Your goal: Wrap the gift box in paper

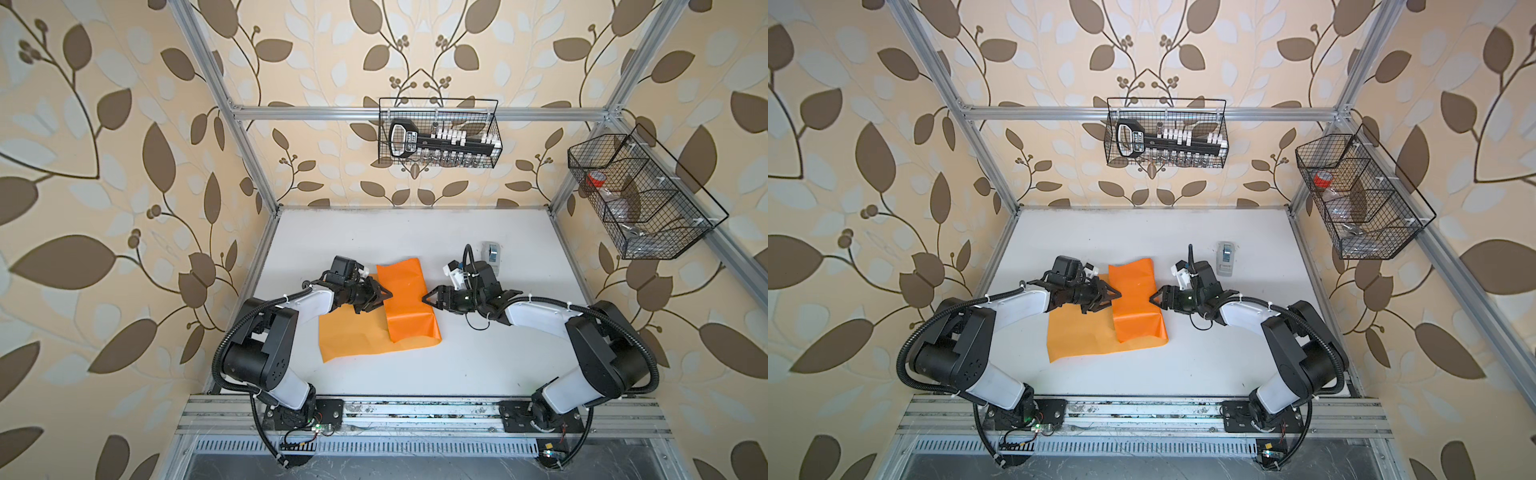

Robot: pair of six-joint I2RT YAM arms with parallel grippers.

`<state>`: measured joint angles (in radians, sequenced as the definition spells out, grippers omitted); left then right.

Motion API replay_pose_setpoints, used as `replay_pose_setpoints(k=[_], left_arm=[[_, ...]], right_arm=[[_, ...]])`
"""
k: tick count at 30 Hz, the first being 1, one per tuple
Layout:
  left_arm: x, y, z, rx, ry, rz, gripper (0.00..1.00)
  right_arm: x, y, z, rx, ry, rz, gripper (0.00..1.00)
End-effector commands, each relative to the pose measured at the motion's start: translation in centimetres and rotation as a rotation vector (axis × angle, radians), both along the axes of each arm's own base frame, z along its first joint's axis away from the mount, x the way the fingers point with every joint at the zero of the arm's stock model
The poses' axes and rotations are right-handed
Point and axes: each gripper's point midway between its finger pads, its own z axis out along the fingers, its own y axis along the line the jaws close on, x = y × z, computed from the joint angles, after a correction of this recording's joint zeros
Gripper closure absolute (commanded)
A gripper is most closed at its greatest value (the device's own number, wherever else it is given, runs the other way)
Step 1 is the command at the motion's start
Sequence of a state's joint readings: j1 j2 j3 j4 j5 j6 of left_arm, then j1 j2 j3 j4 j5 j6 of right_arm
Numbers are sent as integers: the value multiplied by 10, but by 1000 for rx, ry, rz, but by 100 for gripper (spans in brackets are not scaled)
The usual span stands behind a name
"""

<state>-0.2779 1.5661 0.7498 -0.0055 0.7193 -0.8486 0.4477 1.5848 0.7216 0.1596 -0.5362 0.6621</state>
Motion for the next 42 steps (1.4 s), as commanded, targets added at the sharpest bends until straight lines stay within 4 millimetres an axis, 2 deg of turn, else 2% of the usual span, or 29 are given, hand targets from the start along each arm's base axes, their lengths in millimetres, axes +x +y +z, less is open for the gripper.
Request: replay_pose_setpoints(k=[1,9,13,16,21,33,37,42], left_arm=[[-2,-4,-14,14,56,12,67],[6,-10,-17,14,62,13,69],[7,-9,-21,25,70,17,70],[6,-9,-23,30,73,18,70],[6,-8,-20,31,65,21,70],[2,1,-15,109,42,-18,70],[-1,2,-18,118,46,-24,71],[0,3,-19,120,47,-22,71]], right_arm=[[10,-2,2,-10,-32,27,24],[19,-7,1,-64,-63,53,23],[30,-19,9,-98,-100,31,17],[38,-16,7,-97,-88,41,16],[23,4,3,-47,-57,85,18],[-18,24,28,-4,-92,108,21],[-21,18,20,-53,-81,102,20],[-3,-3,14,-130,-97,50,15]])
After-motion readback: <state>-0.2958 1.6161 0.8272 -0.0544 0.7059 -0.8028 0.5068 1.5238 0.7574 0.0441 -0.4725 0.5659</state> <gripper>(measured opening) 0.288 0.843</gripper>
